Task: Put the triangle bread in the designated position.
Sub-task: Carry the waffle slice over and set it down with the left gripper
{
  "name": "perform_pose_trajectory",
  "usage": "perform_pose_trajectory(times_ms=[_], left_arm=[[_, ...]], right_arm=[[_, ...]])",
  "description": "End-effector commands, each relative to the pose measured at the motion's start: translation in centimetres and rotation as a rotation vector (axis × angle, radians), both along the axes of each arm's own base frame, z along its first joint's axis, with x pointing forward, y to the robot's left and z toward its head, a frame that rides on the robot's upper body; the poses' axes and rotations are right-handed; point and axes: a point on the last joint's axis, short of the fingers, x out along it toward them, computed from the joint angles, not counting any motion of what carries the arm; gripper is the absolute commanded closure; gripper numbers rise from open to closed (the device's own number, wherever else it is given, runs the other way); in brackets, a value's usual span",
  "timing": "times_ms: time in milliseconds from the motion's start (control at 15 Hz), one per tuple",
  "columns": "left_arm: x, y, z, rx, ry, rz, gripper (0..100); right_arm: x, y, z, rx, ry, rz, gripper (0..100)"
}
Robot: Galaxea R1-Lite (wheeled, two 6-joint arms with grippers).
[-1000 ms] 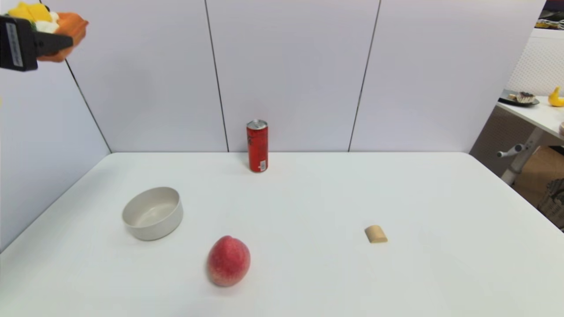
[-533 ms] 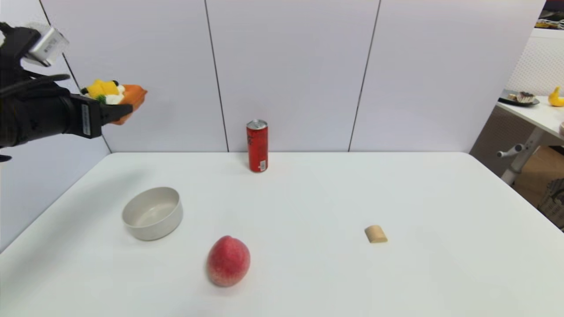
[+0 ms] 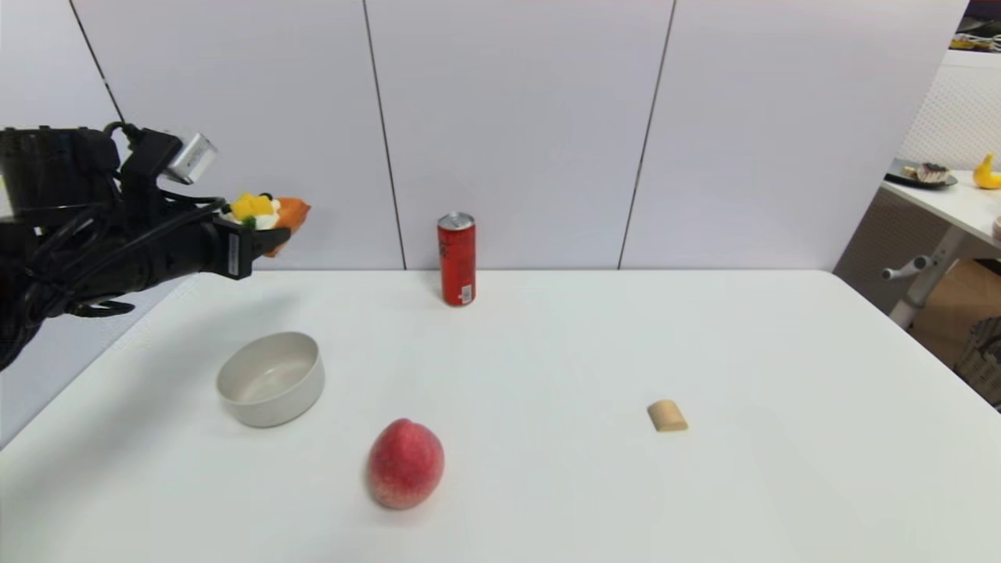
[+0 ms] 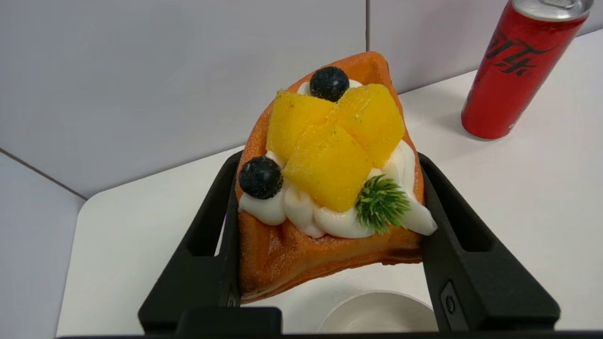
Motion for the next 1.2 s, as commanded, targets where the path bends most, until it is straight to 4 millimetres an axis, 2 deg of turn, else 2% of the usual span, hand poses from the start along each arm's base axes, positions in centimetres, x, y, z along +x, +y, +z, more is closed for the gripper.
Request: perform_pose_trajectory(times_ms=[67, 200, 533, 800, 1200], left_arm=[[3.8, -0.1, -4.3, 0.002, 0.041, 0.001, 100], [5.4, 0.0, -6.2, 0.003, 0.013, 0.003, 100], [6.5, -0.1, -9.0, -0.004, 0.075, 0.009, 100], [6.9, 0.0, -8.4, -0.004, 0.071, 0.009, 100], [8.2, 0.0, -4.8, -0.012, 0.158, 0.010, 100]], right_arm=[[0.0, 0.0, 0.0, 0.001, 0.003, -0.001, 0], [0.0, 0.0, 0.0, 0.001, 0.001, -0.001, 0], [0.0, 0.0, 0.0, 0.001, 0.001, -0.001, 0], [0.0, 0.0, 0.0, 0.001, 0.001, -0.001, 0], [0.0, 0.0, 0.0, 0.001, 0.001, 0.001, 0]])
